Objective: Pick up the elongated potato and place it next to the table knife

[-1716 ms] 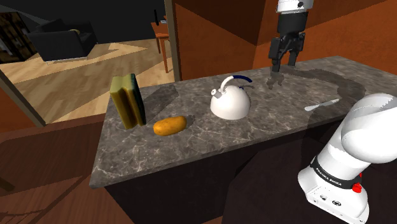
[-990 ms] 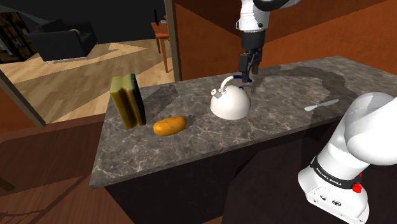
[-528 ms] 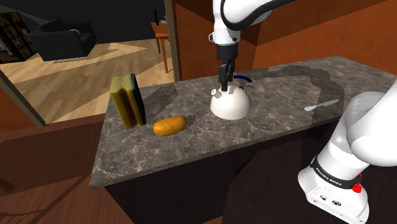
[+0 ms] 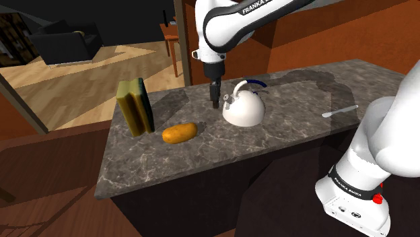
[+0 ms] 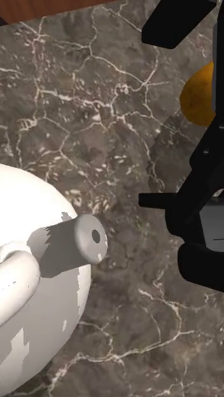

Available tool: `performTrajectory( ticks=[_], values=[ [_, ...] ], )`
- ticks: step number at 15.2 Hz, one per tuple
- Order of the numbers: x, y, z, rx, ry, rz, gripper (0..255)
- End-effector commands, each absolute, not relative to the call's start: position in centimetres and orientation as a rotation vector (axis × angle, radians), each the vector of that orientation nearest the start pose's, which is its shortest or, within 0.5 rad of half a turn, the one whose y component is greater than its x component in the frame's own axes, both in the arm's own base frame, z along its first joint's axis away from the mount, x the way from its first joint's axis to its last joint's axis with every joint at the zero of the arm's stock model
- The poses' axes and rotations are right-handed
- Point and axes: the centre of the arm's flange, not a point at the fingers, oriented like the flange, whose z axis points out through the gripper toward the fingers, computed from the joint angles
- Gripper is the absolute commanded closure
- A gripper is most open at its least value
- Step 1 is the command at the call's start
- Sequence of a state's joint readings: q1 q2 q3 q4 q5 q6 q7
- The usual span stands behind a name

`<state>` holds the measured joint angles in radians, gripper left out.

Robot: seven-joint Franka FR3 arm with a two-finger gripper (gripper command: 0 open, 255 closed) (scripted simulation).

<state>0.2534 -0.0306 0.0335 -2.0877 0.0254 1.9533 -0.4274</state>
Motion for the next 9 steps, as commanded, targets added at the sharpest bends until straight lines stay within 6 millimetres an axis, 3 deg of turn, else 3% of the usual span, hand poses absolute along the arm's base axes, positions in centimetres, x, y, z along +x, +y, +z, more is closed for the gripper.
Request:
performTrajectory(
  ticks=[1,9],
  values=[
    [51.7,17.8,41.5,-2.877,-1.179,0.148,0],
    [53.9,27.3,37.5,-2.685,-1.584,0.106,0]
  ],
)
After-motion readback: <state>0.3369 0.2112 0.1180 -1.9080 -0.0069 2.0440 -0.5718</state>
